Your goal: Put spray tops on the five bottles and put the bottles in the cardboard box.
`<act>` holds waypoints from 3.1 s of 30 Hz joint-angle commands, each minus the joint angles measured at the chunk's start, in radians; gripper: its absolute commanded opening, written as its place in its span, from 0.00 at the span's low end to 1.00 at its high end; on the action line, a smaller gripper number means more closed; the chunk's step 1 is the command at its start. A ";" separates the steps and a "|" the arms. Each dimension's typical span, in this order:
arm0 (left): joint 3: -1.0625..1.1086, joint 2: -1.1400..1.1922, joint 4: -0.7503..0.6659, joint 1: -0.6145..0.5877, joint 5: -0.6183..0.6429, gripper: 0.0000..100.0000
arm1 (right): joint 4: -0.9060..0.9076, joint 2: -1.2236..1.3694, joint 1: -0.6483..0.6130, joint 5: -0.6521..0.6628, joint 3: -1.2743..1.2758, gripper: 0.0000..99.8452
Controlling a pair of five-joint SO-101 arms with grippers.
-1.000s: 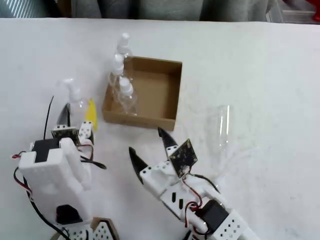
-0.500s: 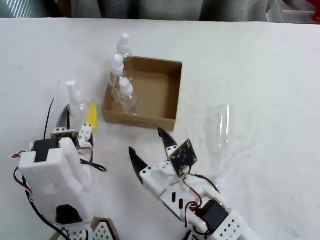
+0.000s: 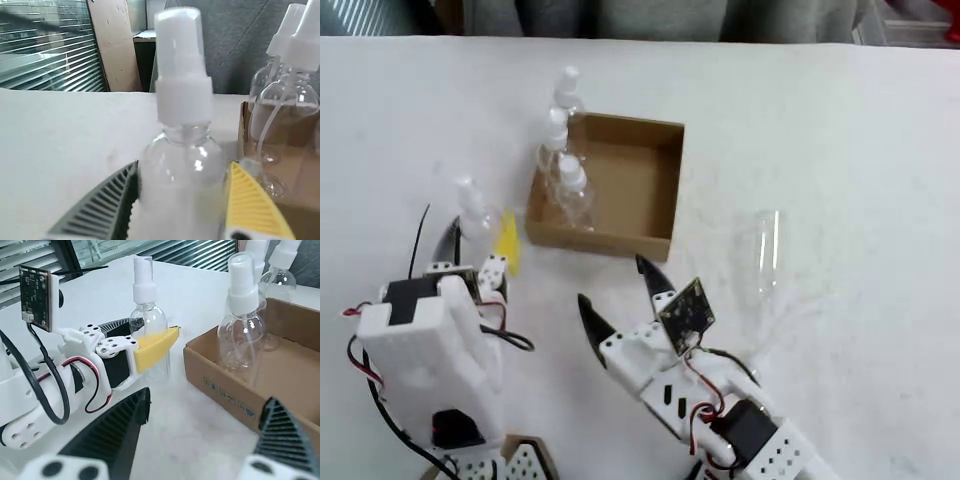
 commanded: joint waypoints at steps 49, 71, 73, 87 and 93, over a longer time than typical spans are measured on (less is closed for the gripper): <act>0.109 -0.320 0.133 -0.071 0.021 0.40 | 0.007 -0.002 0.005 0.021 0.009 0.32; 0.124 -0.552 0.374 -0.059 0.018 0.40 | 0.007 -0.001 0.002 0.023 0.009 0.32; 0.124 -0.553 0.374 -0.061 0.018 0.40 | 0.007 -0.001 0.002 0.023 0.009 0.32; 0.115 -1.000 0.819 -0.077 0.023 0.40 | 0.007 -0.001 0.002 0.023 0.009 0.32; 0.120 -1.440 1.297 -0.071 0.023 0.40 | 0.007 -0.001 0.002 0.023 0.009 0.32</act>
